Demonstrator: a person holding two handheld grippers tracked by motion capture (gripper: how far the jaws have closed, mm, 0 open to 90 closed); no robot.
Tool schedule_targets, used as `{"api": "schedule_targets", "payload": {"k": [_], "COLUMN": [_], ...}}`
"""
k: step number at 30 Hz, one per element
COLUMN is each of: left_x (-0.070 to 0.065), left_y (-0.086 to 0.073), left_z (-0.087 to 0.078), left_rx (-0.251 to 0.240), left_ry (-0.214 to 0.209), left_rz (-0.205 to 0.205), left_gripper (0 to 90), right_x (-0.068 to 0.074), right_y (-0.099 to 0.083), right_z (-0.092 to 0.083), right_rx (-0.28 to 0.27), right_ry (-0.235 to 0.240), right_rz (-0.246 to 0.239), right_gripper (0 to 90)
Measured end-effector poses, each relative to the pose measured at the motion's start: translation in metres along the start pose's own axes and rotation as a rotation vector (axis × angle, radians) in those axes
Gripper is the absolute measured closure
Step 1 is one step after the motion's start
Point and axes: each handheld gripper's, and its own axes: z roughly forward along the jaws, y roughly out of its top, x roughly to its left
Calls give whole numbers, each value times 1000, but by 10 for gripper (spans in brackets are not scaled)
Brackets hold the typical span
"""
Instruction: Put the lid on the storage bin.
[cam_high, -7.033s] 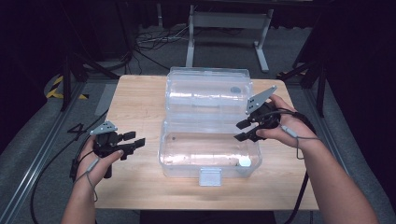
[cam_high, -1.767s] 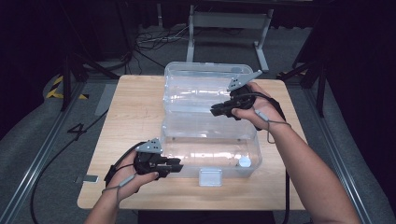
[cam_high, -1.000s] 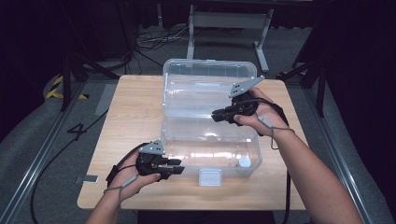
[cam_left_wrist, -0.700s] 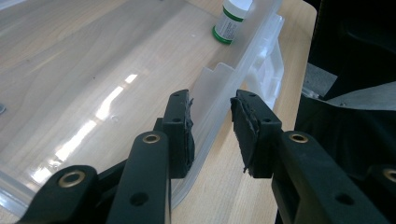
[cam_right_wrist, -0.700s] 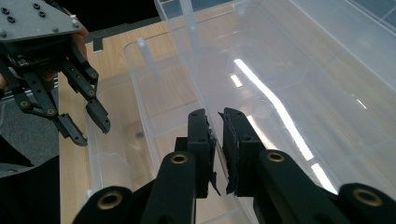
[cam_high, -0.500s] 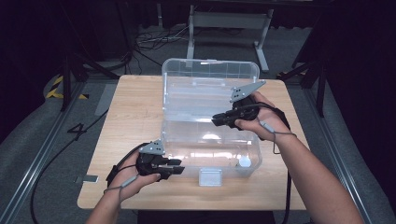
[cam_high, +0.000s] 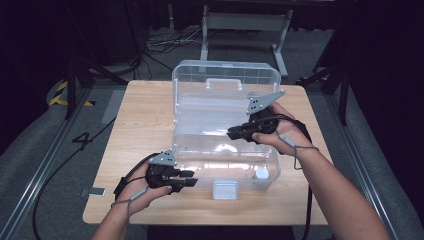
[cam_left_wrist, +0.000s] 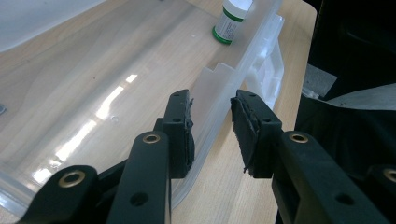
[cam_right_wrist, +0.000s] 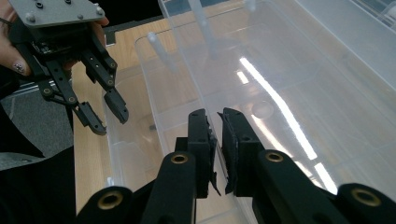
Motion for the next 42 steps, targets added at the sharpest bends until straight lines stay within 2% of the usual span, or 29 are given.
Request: {"api": "schedule_targets", "payload": {"k": [26,42], "left_x": [0,0], "left_y": [0,0], "left_z": [0,0], "left_rx": [-2,1], "left_ry": [-1,-1], "left_rz": [-3,-2], "left_gripper": [676,675], "right_x": [11,18], "right_y": [-8,-11], "right_z": [0,1], "right_rx": [12,31], "right_ry": [25,32], "right_rz": [-12,-36], "right_gripper": [829,830]}}
